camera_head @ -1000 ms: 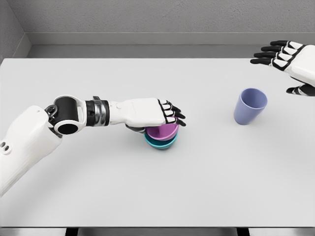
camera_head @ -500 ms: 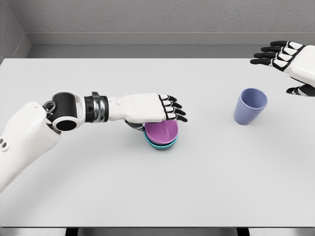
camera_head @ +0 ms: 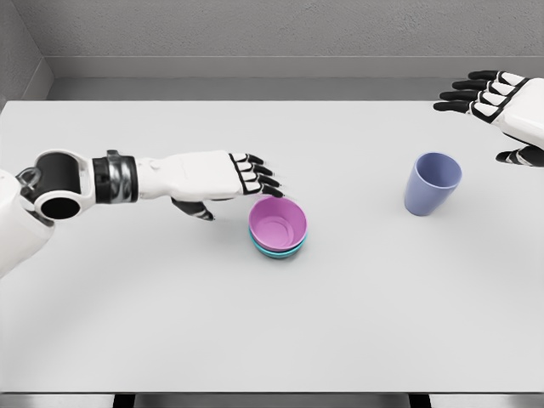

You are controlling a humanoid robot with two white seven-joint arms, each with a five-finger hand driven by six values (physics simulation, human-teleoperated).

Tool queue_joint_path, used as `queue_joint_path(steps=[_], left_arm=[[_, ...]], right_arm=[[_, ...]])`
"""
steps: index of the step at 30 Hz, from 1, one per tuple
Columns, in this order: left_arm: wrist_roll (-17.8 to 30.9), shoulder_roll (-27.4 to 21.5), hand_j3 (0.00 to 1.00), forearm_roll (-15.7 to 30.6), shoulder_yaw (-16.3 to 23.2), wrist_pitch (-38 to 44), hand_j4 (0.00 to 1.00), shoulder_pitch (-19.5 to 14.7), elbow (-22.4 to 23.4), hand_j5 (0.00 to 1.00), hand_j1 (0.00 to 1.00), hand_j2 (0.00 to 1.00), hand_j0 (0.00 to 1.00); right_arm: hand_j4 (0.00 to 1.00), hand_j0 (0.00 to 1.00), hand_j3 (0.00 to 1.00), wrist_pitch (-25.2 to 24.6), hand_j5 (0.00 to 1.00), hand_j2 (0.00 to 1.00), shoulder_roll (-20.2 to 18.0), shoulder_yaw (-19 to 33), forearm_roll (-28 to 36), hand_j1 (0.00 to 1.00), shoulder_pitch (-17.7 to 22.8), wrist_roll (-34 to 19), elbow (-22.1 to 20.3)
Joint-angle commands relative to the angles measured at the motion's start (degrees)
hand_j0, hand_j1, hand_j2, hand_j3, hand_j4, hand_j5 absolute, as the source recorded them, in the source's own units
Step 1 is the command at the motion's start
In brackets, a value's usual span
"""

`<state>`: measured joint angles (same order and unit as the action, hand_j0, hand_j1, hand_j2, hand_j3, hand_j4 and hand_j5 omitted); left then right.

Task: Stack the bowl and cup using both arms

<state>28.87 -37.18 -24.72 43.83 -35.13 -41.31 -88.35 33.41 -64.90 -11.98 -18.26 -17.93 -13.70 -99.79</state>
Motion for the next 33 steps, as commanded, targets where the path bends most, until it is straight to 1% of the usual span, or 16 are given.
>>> queue_joint_path(steps=[1,4,6,8,10,13,14,16,17,19,21,22,25,27,30,33], left_arm=[[0.0,-3.5,1.0,5.8,-0.2,0.1,1.0,0.0,1.6,1.0,1.0,1.0,1.0],[0.0,-5.1,1.0,8.3,-2.2,0.1,1.0,0.2,4.8,1.0,1.0,1.0,1.0],[0.0,-7.4,1.0,9.8,-3.8,0.1,1.0,0.6,5.6,1.0,1.0,1.0,1.0],[0.0,-8.2,1.0,10.7,-3.9,0.1,1.0,0.6,6.9,1.0,1.0,1.0,1.0],[0.0,-8.3,1.0,11.8,-5.5,0.1,1.0,0.7,9.8,1.0,1.0,1.0,1.0],[0.0,-8.2,1.0,12.0,-5.7,0.1,1.0,0.7,9.9,1.0,1.0,1.0,1.0],[0.0,-8.2,1.0,11.7,-5.7,0.1,1.0,0.9,9.9,1.0,1.0,1.0,1.0],[0.4,-7.9,1.0,11.0,-6.6,0.1,1.0,1.5,10.3,1.0,1.0,1.0,1.0],[0.4,-7.9,1.0,11.0,-6.7,0.1,1.0,1.7,10.3,1.0,1.0,1.0,1.0],[0.4,-7.8,1.0,10.9,-6.7,0.1,1.0,1.8,10.4,1.0,1.0,1.0,1.0],[0.4,-7.9,1.0,10.9,-7.0,0.1,1.0,1.8,10.4,1.0,1.0,1.0,1.0],[0.4,-7.9,1.0,10.8,-7.8,0.1,1.0,1.8,10.4,1.0,1.0,1.0,1.0],[0.4,-8.1,1.0,10.7,-7.9,0.1,1.0,1.8,11.6,1.0,1.0,1.0,1.0],[0.4,-8.2,1.0,10.7,-8.0,0.1,1.0,1.8,11.6,1.0,1.0,1.0,1.0],[0.4,-8.3,1.0,10.7,-8.4,0.1,1.0,1.8,11.7,1.0,1.0,1.0,1.0],[0.4,-8.3,1.0,10.7,-8.4,0.1,1.0,1.8,11.6,1.0,1.0,1.0,1.0]], right_arm=[[1.0,1.0,1.0,-0.1,1.0,1.0,-0.2,0.0,0.3,1.0,0.0,0.0,0.0],[1.0,1.0,1.0,-0.1,1.0,1.0,-0.5,0.0,0.3,1.0,0.1,0.1,0.2],[1.0,1.0,1.0,0.0,1.0,1.0,-0.5,0.1,0.3,1.0,0.1,0.1,0.1],[1.0,1.0,1.0,0.1,1.0,1.0,-0.4,0.8,0.2,1.0,0.1,0.1,-0.3],[1.0,1.0,1.0,-0.1,1.0,1.0,-0.3,0.8,0.3,1.0,0.3,0.1,0.1],[1.0,1.0,1.0,-1.1,1.0,1.0,0.4,0.5,0.0,1.0,0.4,0.0,0.3],[1.0,1.0,1.0,-3.4,1.0,1.0,0.5,0.4,-0.1,1.0,0.4,-0.1,0.3],[1.0,1.0,1.0,-10.1,1.0,1.0,0.6,-0.7,-0.1,1.0,0.4,-8.1,0.4],[1.0,1.0,1.0,-12.1,1.0,1.0,0.7,-0.9,-0.1,1.0,0.4,-9.8,0.9],[1.0,1.0,1.0,-12.8,1.0,1.0,0.9,-1.0,-0.1,1.0,0.0,-12.7,2.8],[1.0,1.0,1.0,-15.0,1.0,1.0,1.0,-1.7,-0.1,1.0,-0.2,-13.5,2.8],[1.0,1.0,1.0,-15.0,1.0,1.0,1.1,-1.7,-0.2,1.0,-0.2,-13.5,2.7],[1.0,1.0,1.0,-14.9,1.0,1.0,2.8,-1.7,-0.4,1.0,-0.5,-13.8,2.1],[1.0,1.0,1.0,-15.1,1.0,1.0,4.8,-2.3,-0.5,1.0,-3.5,-19.3,3.5],[1.0,1.0,1.0,-15.2,1.0,1.0,5.8,-4.5,-0.5,1.0,-5.7,-19.7,6.7],[1.0,1.0,1.0,-15.1,1.0,1.0,7.7,-8.9,-0.5,1.0,-10.1,-19.8,11.2]])
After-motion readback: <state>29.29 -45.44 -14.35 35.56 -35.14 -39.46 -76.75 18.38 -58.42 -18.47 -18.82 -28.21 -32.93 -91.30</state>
